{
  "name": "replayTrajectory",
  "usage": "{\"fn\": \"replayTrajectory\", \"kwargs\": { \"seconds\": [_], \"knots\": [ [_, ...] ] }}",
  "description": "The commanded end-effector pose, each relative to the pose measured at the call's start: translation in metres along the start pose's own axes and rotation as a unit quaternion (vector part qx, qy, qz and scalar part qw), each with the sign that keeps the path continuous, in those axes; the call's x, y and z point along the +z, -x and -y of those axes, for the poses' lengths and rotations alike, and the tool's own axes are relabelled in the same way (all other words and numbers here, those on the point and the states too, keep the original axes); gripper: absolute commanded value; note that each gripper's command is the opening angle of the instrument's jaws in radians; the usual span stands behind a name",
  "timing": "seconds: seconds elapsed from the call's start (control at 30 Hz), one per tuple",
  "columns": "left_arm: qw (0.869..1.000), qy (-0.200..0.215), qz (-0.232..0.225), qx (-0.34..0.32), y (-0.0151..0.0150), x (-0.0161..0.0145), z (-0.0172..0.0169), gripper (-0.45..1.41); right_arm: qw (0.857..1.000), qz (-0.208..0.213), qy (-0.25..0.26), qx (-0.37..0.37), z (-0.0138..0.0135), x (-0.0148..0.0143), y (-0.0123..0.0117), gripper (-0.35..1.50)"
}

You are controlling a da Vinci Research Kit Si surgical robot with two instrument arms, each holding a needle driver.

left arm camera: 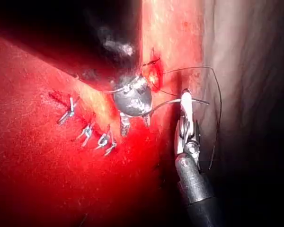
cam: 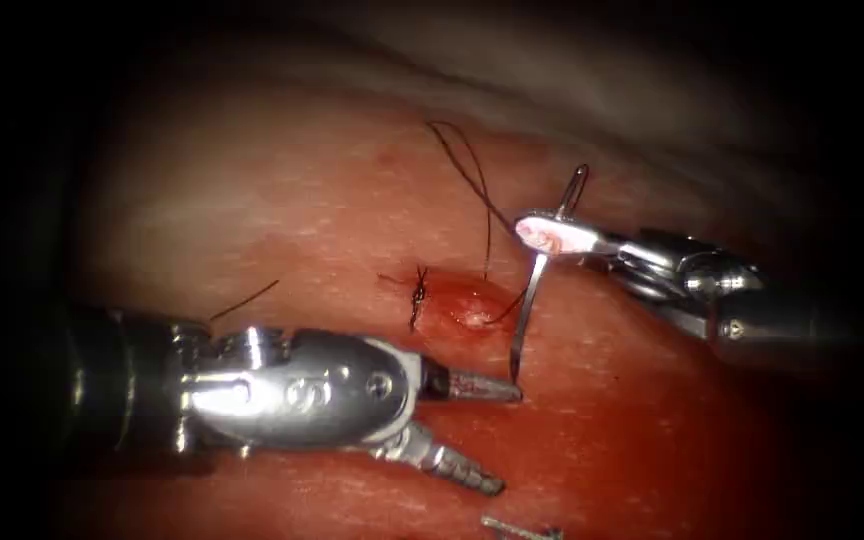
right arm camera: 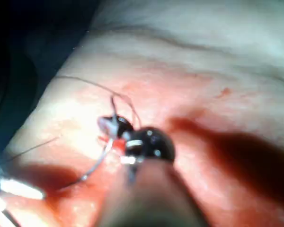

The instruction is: Wound Closure

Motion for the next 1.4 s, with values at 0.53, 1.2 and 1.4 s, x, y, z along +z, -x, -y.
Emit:
{"fn": "replayTrajectory", "kwargs": {
  "seconds": [0.53, 1.2, 1.4],
  "knots": [
    [0.977, -0.104, 0.171, -0.071, 0.0084, -0.0017, 0.0130, -0.35, 0.975, -0.012, -0.022, -0.221, -0.0001, 0.0006, 0.0004, -0.35],
    [0.952, -0.084, 0.282, -0.089, 0.0124, 0.0050, 0.0152, -0.35, 0.919, -0.037, 0.016, -0.393, 0.0004, 0.0020, 0.0005, -0.35],
    [0.942, -0.087, 0.308, -0.100, 0.0136, 0.0050, 0.0164, -0.35, 0.903, -0.035, 0.014, -0.428, 0.0005, 0.0035, 0.0005, -0.35]
  ]
}}
